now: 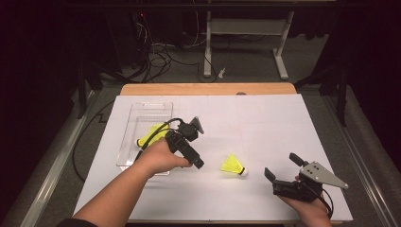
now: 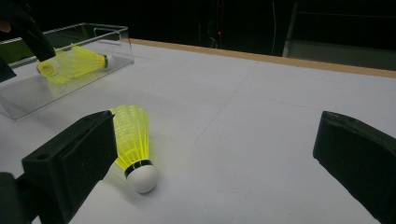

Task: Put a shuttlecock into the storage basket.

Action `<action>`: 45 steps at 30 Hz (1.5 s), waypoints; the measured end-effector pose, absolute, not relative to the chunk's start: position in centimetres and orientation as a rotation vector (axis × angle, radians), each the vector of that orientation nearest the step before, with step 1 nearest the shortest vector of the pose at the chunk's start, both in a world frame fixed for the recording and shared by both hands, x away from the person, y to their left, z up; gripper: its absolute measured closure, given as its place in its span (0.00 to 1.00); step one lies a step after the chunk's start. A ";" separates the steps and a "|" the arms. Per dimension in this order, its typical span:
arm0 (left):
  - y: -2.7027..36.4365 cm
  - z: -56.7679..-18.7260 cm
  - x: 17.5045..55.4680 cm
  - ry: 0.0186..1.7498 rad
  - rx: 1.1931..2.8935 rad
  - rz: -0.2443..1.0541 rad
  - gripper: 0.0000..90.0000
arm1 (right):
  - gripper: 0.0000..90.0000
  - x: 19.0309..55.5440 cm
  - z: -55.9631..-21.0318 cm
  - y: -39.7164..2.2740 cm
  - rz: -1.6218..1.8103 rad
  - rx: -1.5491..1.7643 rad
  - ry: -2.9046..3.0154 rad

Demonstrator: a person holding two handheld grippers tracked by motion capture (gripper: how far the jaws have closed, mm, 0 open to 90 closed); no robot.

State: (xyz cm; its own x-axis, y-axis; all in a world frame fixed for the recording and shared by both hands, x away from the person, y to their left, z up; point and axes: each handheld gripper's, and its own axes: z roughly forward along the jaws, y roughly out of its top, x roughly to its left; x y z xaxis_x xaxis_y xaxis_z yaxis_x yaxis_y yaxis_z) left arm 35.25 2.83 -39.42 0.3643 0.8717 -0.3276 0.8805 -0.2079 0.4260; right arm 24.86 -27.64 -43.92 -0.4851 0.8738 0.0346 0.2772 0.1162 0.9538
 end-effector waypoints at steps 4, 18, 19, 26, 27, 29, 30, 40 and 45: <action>1.9 -39.8 35.0 1.501 2.085 -0.028 0.01 | 0.00 24.8 -43.9 -27.6 1.382 1.112 1.841; -0.5 -40.7 34.4 1.445 2.090 -0.087 0.01 | 0.00 24.8 -43.9 -27.7 1.384 1.111 1.842; -0.7 -40.8 34.4 1.441 2.091 -0.092 0.02 | 0.00 24.9 -43.9 -27.7 1.383 1.110 1.843; -1.6 -41.5 34.4 1.407 2.087 -0.109 0.04 | 0.00 24.9 -44.0 -27.7 1.382 1.116 1.844; -1.7 -41.6 34.4 1.405 2.088 -0.112 0.05 | 0.00 24.9 -44.0 -27.7 1.380 1.116 1.844; -1.9 -41.7 34.4 1.397 2.089 -0.123 0.07 | 0.00 24.9 -44.0 -27.7 1.379 1.114 1.845; -2.1 -41.7 34.3 1.396 2.088 -0.131 0.08 | 0.00 24.9 -44.0 -27.7 1.381 1.113 1.846; -3.4 -42.6 34.5 1.383 2.099 -0.202 0.22 | 0.00 24.9 -44.0 -27.8 1.382 1.114 1.844; -3.7 -43.0 34.7 1.372 2.100 -0.216 0.31 | 0.00 24.9 -44.0 -27.8 1.381 1.117 1.842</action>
State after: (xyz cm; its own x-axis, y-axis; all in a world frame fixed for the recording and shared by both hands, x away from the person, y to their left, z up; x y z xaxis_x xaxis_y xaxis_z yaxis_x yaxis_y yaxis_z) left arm 34.71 -3.75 -42.95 0.4486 0.7734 -0.4479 0.8736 -0.2736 0.4026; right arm 24.90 -27.81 -44.03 -0.4855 0.8735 0.0359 0.2794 0.1161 0.9531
